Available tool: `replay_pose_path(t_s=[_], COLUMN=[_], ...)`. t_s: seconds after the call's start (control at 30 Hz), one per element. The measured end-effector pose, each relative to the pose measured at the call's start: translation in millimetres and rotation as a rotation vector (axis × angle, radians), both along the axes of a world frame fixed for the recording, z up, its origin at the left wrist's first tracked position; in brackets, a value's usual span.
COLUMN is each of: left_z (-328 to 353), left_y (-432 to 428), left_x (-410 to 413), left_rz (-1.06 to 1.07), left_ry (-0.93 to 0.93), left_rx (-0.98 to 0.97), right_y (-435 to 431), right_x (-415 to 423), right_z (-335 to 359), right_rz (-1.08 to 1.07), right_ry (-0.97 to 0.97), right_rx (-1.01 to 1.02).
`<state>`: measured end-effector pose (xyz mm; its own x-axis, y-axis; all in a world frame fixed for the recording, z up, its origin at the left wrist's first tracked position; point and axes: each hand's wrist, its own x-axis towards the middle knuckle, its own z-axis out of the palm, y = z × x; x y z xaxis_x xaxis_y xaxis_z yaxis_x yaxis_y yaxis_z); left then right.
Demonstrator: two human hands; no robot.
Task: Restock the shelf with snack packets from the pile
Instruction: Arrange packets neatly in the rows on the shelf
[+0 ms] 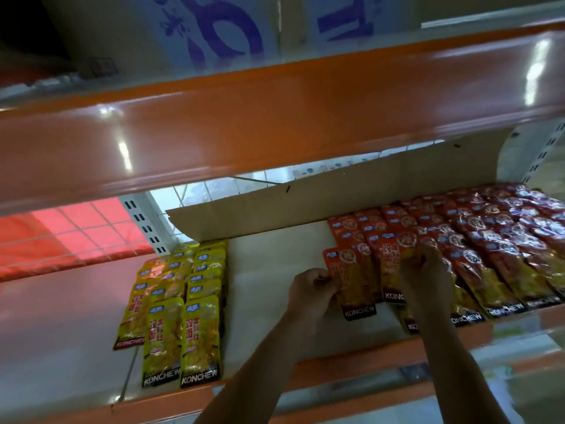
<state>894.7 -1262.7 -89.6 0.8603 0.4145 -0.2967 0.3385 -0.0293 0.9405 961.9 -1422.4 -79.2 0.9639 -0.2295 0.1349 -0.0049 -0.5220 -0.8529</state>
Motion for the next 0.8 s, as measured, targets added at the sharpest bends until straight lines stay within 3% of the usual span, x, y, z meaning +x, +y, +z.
replay_pose_path(t_s=[0.43,0.6,0.8], left_z=[-6.5,-7.3,-5.4], left_y=[-28.3,-27.3,-24.1], left_x=[17.2,18.0,16.6], left_rz=[-0.061,-0.071,-0.082], left_ry=[0.065,0.074,0.071], left_rx=[0.433,0.462,0.495], right_y=[-14.2,-4.6,0.2], right_x=[-20.5,-32.7,-42.7], right_z=[-7.2,-5.5,-13.1], right_rz=[0.195,0.341,0.353], right_ry=[-0.056,-0.121,0.009], right_rx=[-0.069,-0.156,-0.310])
